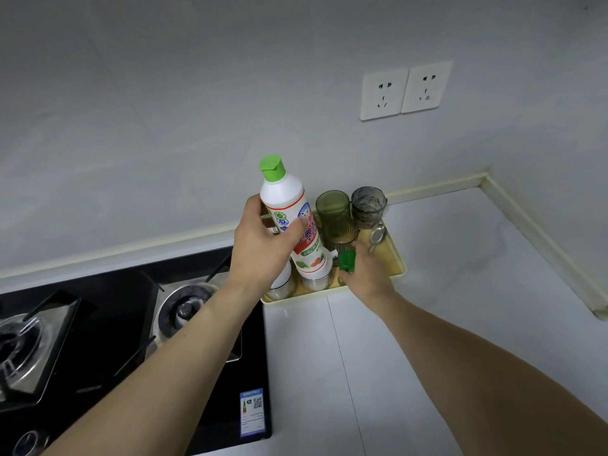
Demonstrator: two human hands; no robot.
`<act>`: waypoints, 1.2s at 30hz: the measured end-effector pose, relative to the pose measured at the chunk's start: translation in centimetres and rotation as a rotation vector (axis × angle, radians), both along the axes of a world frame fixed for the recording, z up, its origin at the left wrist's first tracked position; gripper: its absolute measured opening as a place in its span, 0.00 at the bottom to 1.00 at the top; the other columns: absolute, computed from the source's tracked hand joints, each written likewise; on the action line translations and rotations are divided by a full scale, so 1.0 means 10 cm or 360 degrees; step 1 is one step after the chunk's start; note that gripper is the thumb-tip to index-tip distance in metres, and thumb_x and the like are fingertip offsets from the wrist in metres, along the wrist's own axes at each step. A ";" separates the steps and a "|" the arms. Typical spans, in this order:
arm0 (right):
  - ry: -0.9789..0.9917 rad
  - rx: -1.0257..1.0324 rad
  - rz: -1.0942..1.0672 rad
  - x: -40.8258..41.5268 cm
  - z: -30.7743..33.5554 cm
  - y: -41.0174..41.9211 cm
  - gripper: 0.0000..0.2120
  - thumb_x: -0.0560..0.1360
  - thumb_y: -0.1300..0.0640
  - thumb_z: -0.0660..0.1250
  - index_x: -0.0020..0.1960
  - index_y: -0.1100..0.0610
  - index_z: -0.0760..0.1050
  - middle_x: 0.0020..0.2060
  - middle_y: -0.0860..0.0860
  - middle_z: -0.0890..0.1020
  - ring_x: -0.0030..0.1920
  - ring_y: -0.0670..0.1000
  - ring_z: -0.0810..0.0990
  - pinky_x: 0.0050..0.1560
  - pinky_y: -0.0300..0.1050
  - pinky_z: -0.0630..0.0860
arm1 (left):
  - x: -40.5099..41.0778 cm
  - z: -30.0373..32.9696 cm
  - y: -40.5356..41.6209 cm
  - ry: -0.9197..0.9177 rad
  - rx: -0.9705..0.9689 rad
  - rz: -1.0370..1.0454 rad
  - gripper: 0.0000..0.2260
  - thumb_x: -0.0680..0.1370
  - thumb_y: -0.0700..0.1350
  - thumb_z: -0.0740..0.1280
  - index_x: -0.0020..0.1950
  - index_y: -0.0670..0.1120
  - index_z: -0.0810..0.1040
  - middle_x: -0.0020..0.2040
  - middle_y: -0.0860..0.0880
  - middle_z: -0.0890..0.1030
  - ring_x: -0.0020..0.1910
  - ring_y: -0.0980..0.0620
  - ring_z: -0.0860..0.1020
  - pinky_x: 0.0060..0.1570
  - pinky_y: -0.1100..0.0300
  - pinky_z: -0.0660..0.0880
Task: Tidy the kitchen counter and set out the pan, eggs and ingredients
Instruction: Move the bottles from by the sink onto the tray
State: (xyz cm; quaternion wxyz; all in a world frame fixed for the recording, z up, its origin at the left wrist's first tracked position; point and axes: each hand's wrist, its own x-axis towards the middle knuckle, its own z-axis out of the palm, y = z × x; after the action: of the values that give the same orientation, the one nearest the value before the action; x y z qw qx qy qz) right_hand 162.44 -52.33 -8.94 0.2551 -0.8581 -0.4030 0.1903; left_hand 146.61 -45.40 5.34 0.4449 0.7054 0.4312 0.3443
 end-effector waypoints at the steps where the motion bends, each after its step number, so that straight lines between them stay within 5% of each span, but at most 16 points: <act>1: 0.0007 0.0007 0.0003 -0.01 0.00 0.00 0.30 0.73 0.55 0.71 0.70 0.55 0.61 0.61 0.55 0.77 0.58 0.58 0.78 0.57 0.50 0.77 | 0.01 0.00 0.00 0.0003 -0.0001 0.0001 0.20 0.73 0.47 0.73 0.62 0.49 0.71 0.50 0.60 0.78 0.47 0.68 0.77 0.38 0.74 0.74; 11: 0.0267 -0.0016 -0.0001 0.14 -0.02 -0.12 0.35 0.71 0.51 0.74 0.72 0.55 0.61 0.65 0.53 0.74 0.64 0.55 0.74 0.61 0.48 0.72 | 0.14 0.01 -0.02 -0.0018 0.0004 -0.0065 0.19 0.73 0.46 0.73 0.61 0.50 0.71 0.48 0.62 0.78 0.44 0.72 0.76 0.36 0.77 0.73; 20: 0.0148 -0.0025 -0.0226 0.60 0.02 -0.68 0.29 0.74 0.56 0.69 0.71 0.58 0.64 0.66 0.55 0.72 0.65 0.55 0.72 0.66 0.47 0.69 | 0.77 0.04 -0.25 -0.0032 0.0060 -0.0327 0.22 0.72 0.47 0.73 0.62 0.52 0.68 0.49 0.61 0.78 0.45 0.72 0.76 0.39 0.75 0.74; 24: 0.0175 -0.0005 -0.0341 0.73 0.00 -0.89 0.28 0.74 0.57 0.68 0.72 0.59 0.64 0.66 0.56 0.71 0.64 0.56 0.72 0.66 0.47 0.68 | 1.09 -0.08 -0.33 0.0013 0.0094 -0.0450 0.27 0.69 0.48 0.74 0.61 0.57 0.62 0.51 0.55 0.80 0.48 0.59 0.80 0.47 0.57 0.80; 30: 0.0254 0.0034 -0.0435 0.79 -0.05 -1.02 0.27 0.76 0.57 0.66 0.72 0.58 0.63 0.68 0.55 0.69 0.64 0.55 0.72 0.67 0.46 0.67 | 1.49 -0.31 -0.31 0.0138 0.0056 -0.0519 0.25 0.70 0.43 0.74 0.58 0.53 0.63 0.48 0.55 0.78 0.46 0.60 0.79 0.42 0.66 0.76; 36: 0.0283 0.0056 -0.0452 0.82 -0.09 -1.03 0.26 0.76 0.57 0.65 0.73 0.58 0.63 0.68 0.55 0.69 0.66 0.54 0.70 0.68 0.45 0.66 | 1.76 -0.67 -0.34 0.0289 -0.0017 -0.0484 0.28 0.67 0.43 0.75 0.60 0.51 0.64 0.53 0.49 0.76 0.50 0.49 0.78 0.53 0.49 0.78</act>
State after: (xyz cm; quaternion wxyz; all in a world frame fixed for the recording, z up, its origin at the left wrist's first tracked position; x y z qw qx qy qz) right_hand 170.61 -62.62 -9.80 0.3290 -0.8816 -0.2567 0.2204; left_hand 164.26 -48.81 -1.32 0.4547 0.7884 0.3597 0.2055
